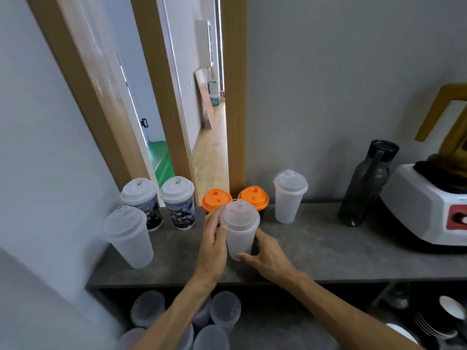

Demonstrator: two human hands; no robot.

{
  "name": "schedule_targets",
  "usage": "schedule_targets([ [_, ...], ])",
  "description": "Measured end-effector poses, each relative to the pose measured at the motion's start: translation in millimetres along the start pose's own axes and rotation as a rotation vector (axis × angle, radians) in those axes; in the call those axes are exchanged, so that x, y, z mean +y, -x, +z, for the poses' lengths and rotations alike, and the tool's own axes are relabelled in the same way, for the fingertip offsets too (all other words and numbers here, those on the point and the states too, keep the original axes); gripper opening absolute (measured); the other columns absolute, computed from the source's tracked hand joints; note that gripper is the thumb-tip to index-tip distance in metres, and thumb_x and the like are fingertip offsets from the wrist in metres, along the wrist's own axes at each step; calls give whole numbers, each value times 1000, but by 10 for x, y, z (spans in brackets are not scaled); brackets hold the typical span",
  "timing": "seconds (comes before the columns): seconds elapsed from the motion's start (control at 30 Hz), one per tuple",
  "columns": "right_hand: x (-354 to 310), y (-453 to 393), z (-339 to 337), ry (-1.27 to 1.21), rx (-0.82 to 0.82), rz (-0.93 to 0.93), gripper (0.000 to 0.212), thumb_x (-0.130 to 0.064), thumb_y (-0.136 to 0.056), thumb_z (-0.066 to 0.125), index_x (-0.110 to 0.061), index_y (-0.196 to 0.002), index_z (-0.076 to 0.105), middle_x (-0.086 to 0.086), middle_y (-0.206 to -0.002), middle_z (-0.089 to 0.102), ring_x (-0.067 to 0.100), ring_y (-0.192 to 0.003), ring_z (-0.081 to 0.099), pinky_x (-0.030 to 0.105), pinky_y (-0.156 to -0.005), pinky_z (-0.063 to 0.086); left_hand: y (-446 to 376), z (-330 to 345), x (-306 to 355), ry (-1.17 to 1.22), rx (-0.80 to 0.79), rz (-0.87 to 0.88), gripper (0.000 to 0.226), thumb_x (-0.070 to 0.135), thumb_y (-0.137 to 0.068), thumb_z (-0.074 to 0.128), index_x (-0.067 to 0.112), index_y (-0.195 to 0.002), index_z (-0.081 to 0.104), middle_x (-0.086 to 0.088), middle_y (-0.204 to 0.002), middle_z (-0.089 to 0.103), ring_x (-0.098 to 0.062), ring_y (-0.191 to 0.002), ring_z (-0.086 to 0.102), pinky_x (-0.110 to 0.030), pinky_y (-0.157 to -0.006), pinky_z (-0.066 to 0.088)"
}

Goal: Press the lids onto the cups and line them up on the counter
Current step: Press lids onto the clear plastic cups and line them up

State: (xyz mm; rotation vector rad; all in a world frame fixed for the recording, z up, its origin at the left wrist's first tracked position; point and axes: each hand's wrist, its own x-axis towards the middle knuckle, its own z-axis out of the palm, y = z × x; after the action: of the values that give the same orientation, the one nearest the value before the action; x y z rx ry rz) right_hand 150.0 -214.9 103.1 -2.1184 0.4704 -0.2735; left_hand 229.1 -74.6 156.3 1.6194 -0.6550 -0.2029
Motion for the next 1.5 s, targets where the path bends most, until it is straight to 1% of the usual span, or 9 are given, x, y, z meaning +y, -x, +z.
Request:
schedule_targets([
  [0.1,-30,13,-12,-10,6,-7,69,-40,-79,82,-33,-139,49,-13,-141,58,5,-128,54,33,-110,46,4,3,-11,14,-3,-9,40,13,-104,43,35,-138,45,16,-139,45,23,-119,39,-2,-94,36],
  [0.2,-36,11,-15,-19,-4,4,68,-40,-80,82,-35,-139,48,-13,-141,57,5,-128,53,35,-111,46,28,0,-74,-66,-55,63,48,20,-100,54,38,-143,40,17,-145,37,13,-131,34,-21,-108,37],
  [0.37,-12,8,9,-31,3,-2,70,-40,-80,82,-34,-141,48,-14,-142,57,7,-130,54,34,-110,47,25,-33,-60,-113,-69,112,49,34,-93,61,36,-139,45,22,-142,37,4,-133,35,-33,-107,45],
  [0.83,-62,38,-22,-58,-36,30,71,-45,-79,82,-36,-140,47,-15,-140,58,5,-126,56,36,-109,49,56,40,-56,-223,41,216,47,35,-87,72,32,-128,50,17,-129,44,2,-126,41,-16,-98,40],
  [0.97,-207,100,-273,-279,-82,32,59,-22,-90,70,-39,-142,46,-19,-132,63,2,-121,60,36,-104,52,19,-24,-57,-236,-16,218,49,48,-82,68,35,-126,51,20,-127,42,5,-125,40,-14,-95,38],
  [1.07,-379,122,-398,-453,-81,79,36,-46,-103,48,-52,-138,49,-25,-136,59,4,-126,56,36,-102,47,14,-9,-61,-230,-19,206,52,50,-81,68,33,-127,51,17,-128,42,8,-125,38,-11,-95,37],
  [1.13,-422,103,-391,-496,-69,137,38,-63,-99,41,-53,-134,53,-22,-137,59,10,-130,55,37,-102,45,12,1,-75,-233,-12,208,53,50,-81,68,33,-128,50,18,-129,41,9,-124,38,-10,-94,37],
  [1.3,-443,50,-260,-563,39,190,38,-56,-102,41,-39,-131,58,-12,-133,64,15,-126,58,37,-100,48,0,-5,-107,-284,-17,252,51,54,-85,65,32,-128,48,17,-129,41,2,-124,41,-14,-96,39],
  [1.5,-572,-90,-450,-516,19,321,37,-52,-104,39,-33,-123,65,-6,-125,68,19,-120,61,44,-107,46,-25,-85,-114,-615,-19,399,50,65,-91,45,30,-127,44,12,-131,46,-6,-117,46,-27,-100,33],
])
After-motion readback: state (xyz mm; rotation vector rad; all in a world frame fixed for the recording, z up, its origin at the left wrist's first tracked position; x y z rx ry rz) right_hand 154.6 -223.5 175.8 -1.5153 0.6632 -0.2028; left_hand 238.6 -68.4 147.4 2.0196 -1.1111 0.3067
